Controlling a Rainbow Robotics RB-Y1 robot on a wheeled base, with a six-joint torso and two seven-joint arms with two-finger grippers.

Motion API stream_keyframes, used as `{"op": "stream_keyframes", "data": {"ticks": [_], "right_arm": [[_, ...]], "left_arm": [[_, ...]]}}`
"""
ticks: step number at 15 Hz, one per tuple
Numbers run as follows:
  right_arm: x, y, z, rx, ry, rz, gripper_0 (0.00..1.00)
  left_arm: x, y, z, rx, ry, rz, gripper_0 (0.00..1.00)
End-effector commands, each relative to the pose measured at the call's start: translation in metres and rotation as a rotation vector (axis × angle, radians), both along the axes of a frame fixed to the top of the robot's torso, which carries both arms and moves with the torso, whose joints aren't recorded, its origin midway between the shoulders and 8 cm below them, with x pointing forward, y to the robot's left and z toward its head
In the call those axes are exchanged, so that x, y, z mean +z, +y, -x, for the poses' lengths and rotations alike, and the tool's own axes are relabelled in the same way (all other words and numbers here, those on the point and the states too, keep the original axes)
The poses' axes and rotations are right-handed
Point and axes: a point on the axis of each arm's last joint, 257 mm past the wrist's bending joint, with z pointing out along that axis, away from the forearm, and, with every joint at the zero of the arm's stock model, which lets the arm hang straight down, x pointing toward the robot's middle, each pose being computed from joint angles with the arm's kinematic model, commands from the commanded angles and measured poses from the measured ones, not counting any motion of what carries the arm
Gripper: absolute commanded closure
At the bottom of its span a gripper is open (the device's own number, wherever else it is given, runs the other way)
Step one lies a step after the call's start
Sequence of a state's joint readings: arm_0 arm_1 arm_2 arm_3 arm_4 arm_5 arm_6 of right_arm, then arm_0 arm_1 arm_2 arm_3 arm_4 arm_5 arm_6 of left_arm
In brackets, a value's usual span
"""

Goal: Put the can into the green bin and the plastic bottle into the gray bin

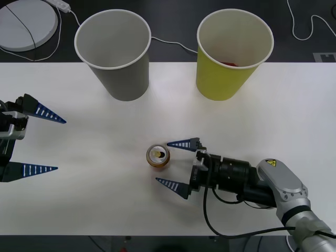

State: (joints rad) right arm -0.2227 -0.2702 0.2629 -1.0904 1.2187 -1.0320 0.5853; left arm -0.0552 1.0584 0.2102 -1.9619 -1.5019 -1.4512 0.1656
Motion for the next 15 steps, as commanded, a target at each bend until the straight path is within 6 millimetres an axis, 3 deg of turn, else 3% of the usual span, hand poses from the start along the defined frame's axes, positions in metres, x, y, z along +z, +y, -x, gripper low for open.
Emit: {"op": "stream_keyframes", "data": {"ticks": [1,5,10,11,12,13,15], "right_arm": [[-0.001,0.011,-0.003,-0.014,-0.002,0.001,0.0],[0.0,0.029,-0.002,-0.022,0.007,-0.019,0.0],[0.002,0.033,-0.005,-0.024,-0.004,-0.014,0.0],[0.002,0.033,-0.006,-0.023,-0.008,-0.013,0.27],[0.003,0.033,-0.006,-0.025,-0.009,-0.013,0.88],[0.003,0.033,-0.007,-0.024,-0.011,-0.012,0.97],[0.003,0.033,-0.007,-0.024,-0.011,-0.012,1.0]], "left_arm": [[0.0,0.0,0.0,0.0,0.0,0.0,0.0],[0.0,0.0,0.0,0.0,0.0,0.0,0.0],[0.0,0.0,0.0,0.0,0.0,0.0,0.0],[0.0,0.0,0.0,0.0,0.0,0.0,0.0],[0.0,0.0,0.0,0.0,0.0,0.0,0.0],[0.0,0.0,0.0,0.0,0.0,0.0,0.0],[0.0,0.0,0.0,0.0,0.0,0.0,0.0]]}}
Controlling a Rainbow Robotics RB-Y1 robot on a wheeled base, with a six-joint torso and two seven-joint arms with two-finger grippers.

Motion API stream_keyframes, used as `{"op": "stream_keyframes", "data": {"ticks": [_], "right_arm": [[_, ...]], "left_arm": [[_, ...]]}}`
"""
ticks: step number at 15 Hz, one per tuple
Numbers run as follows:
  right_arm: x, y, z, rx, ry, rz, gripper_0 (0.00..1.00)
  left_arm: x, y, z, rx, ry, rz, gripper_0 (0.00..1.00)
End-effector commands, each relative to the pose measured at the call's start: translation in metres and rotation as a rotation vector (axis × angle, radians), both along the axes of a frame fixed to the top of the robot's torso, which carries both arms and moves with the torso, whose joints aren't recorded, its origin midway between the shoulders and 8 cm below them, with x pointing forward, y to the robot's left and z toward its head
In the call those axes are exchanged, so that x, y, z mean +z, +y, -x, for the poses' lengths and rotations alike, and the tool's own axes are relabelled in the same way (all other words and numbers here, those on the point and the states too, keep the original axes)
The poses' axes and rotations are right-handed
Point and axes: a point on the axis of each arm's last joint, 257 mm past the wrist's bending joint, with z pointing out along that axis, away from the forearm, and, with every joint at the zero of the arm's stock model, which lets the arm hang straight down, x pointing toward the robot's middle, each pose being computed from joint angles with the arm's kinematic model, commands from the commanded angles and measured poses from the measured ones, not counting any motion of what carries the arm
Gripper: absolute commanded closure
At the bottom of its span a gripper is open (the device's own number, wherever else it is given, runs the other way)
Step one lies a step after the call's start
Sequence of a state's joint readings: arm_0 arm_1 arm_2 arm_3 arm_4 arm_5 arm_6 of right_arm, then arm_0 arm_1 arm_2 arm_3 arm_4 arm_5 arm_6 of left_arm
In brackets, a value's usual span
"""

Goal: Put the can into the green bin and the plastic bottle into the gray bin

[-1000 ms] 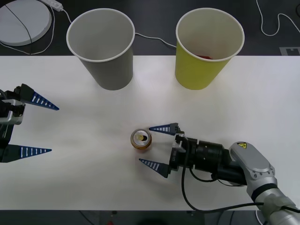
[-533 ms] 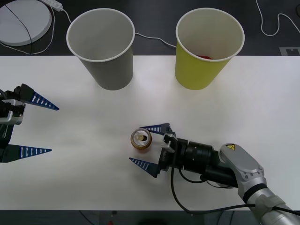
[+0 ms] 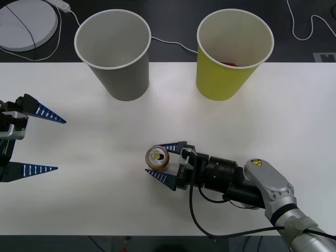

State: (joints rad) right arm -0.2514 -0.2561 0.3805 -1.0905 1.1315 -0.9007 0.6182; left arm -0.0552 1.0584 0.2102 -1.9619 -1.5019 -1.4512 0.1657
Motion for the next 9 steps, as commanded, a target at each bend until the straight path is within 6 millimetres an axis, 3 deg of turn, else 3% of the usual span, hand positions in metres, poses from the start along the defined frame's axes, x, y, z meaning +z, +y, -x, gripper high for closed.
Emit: {"op": "stream_keyframes", "data": {"ticks": [1,9], "right_arm": [[0.0,0.0,0.0,0.0,0.0,0.001,1.0],[0.01,-0.003,0.0,0.037,-0.01,0.033,1.0]], "left_arm": [[0.0,0.0,0.0,0.0,0.0,0.0,0.0],[0.0,0.0,0.0,0.0,0.0,0.0,0.0]]}}
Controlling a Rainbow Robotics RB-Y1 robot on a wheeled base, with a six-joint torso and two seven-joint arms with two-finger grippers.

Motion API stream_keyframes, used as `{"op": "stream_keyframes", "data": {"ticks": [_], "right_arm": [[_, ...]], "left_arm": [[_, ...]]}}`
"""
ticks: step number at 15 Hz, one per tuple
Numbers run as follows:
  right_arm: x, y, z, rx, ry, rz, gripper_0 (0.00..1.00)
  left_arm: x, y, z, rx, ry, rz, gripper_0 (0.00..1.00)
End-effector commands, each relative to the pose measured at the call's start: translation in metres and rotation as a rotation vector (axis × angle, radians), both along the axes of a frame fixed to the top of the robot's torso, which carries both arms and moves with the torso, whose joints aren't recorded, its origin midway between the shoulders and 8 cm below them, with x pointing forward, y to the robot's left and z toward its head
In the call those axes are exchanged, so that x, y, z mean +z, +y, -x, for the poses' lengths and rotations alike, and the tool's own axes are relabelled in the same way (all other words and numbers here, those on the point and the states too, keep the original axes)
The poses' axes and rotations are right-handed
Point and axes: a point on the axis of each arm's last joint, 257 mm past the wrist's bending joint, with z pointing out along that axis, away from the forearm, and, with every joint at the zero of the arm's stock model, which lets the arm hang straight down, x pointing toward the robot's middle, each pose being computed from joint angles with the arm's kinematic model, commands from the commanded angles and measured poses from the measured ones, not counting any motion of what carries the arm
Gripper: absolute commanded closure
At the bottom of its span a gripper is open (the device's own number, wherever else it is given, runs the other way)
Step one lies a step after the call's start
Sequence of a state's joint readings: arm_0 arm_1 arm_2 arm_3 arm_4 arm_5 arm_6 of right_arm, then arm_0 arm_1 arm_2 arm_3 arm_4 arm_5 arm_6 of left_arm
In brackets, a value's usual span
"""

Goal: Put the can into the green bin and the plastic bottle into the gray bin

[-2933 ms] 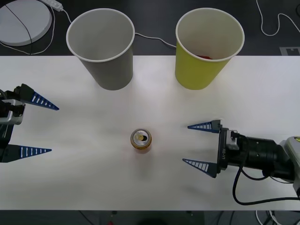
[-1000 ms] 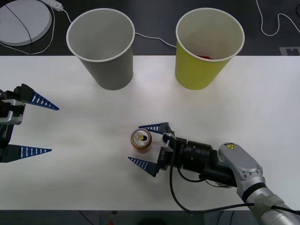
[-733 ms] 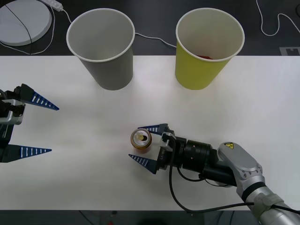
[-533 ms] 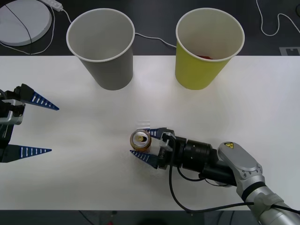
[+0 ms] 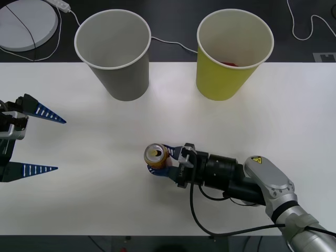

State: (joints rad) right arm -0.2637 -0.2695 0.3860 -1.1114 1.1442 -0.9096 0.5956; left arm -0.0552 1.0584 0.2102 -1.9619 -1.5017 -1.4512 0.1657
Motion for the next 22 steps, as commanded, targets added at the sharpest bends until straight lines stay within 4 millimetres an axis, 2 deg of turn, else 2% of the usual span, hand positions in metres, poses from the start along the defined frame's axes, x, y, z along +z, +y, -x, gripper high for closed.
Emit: {"op": "stream_keyframes", "data": {"ticks": [1,6,14,19,22], "right_arm": [[0.007,-0.01,0.003,0.03,0.015,0.051,1.0],[0.025,-0.05,0.011,0.028,0.092,0.147,1.0],[0.054,-0.119,0.004,-0.119,0.234,0.271,1.0],[0.081,-0.157,0.013,-0.206,0.352,0.315,1.0],[0.109,-0.195,0.015,-0.273,0.417,0.393,1.0]], "left_arm": [[0.0,0.0,0.0,0.0,0.0,0.0,0.0],[0.0,0.0,0.0,0.0,0.0,0.0,0.0],[0.0,0.0,0.0,0.0,0.0,0.0,0.0],[0.0,0.0,0.0,0.0,0.0,0.0,0.0],[0.0,0.0,0.0,0.0,0.0,0.0,0.0]]}}
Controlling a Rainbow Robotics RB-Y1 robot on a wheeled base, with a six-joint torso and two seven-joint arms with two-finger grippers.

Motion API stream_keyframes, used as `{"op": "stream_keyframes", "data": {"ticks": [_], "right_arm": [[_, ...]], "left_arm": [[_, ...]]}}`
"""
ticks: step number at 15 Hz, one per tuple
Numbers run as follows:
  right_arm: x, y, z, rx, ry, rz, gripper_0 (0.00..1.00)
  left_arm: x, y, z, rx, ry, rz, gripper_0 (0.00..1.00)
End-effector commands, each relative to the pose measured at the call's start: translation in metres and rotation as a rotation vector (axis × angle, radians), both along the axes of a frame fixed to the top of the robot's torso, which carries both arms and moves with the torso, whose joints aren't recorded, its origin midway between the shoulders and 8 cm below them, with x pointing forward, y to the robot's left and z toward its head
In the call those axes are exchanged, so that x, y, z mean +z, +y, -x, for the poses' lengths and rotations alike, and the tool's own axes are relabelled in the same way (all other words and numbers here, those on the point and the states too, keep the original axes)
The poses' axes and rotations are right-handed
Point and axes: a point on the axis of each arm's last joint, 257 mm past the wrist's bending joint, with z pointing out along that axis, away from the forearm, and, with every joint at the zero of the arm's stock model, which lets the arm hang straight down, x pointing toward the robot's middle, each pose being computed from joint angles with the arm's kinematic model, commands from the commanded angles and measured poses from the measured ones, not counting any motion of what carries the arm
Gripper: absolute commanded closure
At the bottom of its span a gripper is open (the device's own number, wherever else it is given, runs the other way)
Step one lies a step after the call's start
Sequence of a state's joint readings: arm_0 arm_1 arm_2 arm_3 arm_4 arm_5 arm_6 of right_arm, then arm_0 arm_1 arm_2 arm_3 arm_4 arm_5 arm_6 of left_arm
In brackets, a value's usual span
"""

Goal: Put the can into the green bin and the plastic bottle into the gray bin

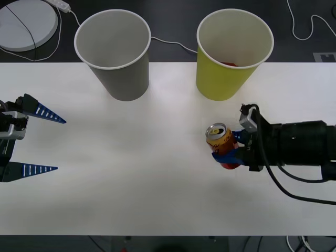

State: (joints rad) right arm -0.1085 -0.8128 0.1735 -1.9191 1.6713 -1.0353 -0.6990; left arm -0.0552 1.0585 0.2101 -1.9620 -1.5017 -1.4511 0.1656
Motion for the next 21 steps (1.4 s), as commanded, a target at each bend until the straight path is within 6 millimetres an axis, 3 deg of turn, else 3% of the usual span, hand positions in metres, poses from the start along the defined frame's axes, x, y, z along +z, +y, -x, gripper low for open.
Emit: {"op": "stream_keyframes", "data": {"ticks": [1,6,10,16,21], "right_arm": [[0.027,-0.031,0.001,-0.066,0.048,0.066,1.0],[0.085,-0.077,-0.002,-0.217,0.118,0.122,1.0],[0.125,-0.096,-0.012,-0.296,0.136,0.174,1.0],[0.187,-0.115,-0.033,-0.311,0.152,0.221,1.0],[0.223,-0.114,-0.071,-0.337,0.14,0.286,1.0]], "left_arm": [[0.0,0.0,0.0,0.0,0.0,0.0,0.0],[0.0,0.0,0.0,0.0,0.0,0.0,0.0],[0.0,0.0,0.0,0.0,0.0,0.0,0.0],[0.0,0.0,0.0,0.0,0.0,0.0,0.0],[0.0,0.0,0.0,0.0,0.0,0.0,0.0]]}}
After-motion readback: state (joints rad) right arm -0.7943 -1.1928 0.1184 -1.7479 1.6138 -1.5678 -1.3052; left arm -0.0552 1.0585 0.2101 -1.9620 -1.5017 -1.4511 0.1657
